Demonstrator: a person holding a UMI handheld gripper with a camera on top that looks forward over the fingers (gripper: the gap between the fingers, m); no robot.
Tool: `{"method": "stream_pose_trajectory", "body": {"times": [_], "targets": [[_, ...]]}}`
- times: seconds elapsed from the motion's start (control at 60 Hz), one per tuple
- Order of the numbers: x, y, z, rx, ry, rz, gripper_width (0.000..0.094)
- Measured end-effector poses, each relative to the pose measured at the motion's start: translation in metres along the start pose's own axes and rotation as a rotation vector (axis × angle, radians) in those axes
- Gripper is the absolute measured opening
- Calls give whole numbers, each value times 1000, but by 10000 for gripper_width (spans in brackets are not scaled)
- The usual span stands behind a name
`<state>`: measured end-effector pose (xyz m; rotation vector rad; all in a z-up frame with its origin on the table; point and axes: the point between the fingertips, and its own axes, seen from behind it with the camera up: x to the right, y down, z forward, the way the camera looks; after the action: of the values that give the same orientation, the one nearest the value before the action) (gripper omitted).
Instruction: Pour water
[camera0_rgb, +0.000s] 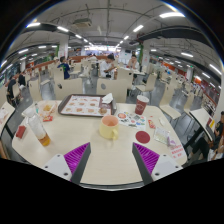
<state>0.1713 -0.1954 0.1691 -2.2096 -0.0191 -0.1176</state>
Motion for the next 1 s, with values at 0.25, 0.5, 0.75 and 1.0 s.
{"method": "stream_pose_trajectory", "body": {"times": [0.25, 0.5, 0.75, 1.0], "targets": [[-14, 16, -6, -17, 23, -16, 852], [-83, 60, -23, -32, -3, -55, 852], [-219, 64, -14, 14, -143, 10, 854], [-324, 19, 48, 127, -237, 53, 852]]}}
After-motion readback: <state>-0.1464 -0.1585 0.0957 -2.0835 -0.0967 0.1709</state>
